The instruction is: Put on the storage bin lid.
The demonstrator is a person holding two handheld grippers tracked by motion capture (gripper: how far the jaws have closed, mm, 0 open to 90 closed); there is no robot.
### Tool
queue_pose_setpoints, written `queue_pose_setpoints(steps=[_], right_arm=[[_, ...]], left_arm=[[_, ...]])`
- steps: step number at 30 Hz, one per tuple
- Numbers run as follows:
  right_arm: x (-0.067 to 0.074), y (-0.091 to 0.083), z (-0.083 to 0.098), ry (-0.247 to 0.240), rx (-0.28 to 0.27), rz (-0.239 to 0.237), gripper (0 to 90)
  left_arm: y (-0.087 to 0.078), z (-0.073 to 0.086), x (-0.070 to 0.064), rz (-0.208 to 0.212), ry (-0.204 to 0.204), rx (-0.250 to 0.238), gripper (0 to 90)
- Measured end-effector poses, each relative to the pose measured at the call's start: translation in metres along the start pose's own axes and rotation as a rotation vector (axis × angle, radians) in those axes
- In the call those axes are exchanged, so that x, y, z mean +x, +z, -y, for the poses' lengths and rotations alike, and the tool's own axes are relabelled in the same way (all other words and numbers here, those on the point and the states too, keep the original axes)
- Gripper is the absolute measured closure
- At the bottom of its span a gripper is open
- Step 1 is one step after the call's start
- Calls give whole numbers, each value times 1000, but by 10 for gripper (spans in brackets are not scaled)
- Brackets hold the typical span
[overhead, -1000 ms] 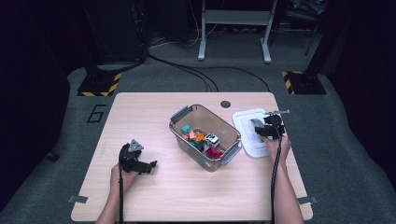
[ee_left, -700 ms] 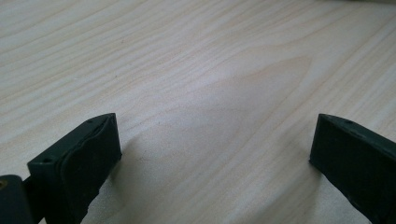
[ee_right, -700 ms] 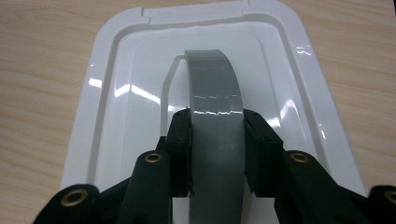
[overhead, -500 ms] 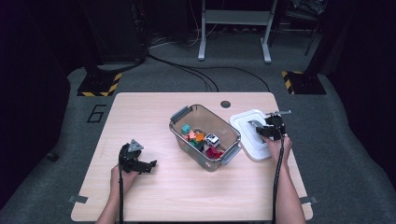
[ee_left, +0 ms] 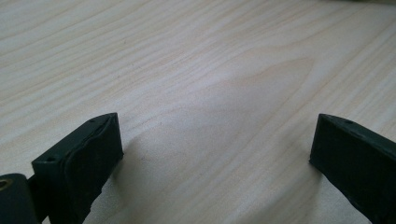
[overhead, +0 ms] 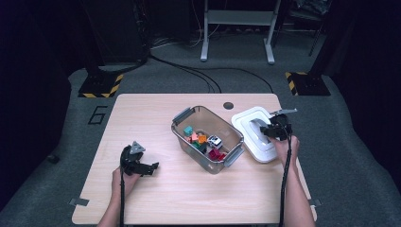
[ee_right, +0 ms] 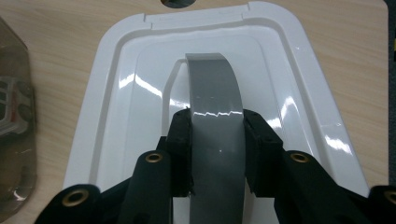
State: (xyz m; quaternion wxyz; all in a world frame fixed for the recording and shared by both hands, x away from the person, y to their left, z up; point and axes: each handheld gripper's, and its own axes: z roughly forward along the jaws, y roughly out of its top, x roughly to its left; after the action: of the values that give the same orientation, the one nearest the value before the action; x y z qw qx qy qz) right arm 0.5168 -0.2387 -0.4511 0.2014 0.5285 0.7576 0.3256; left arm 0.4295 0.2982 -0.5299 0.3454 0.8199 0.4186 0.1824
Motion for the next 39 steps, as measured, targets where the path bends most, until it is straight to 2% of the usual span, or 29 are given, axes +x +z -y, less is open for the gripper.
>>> queue_pose_setpoints(steps=[16, 27, 39], right_arm=[[0, -28, -30, -63, -21, 17, 670], [-3, -46, -48, -81, -27, 46, 670], [5, -68, -69, -101, -65, 27, 670]], left_arm=[[0, 0, 0, -1, -1, 0, 22], [0, 0, 0, -2, -3, 0, 22], [0, 0, 0, -1, -1, 1, 22]])
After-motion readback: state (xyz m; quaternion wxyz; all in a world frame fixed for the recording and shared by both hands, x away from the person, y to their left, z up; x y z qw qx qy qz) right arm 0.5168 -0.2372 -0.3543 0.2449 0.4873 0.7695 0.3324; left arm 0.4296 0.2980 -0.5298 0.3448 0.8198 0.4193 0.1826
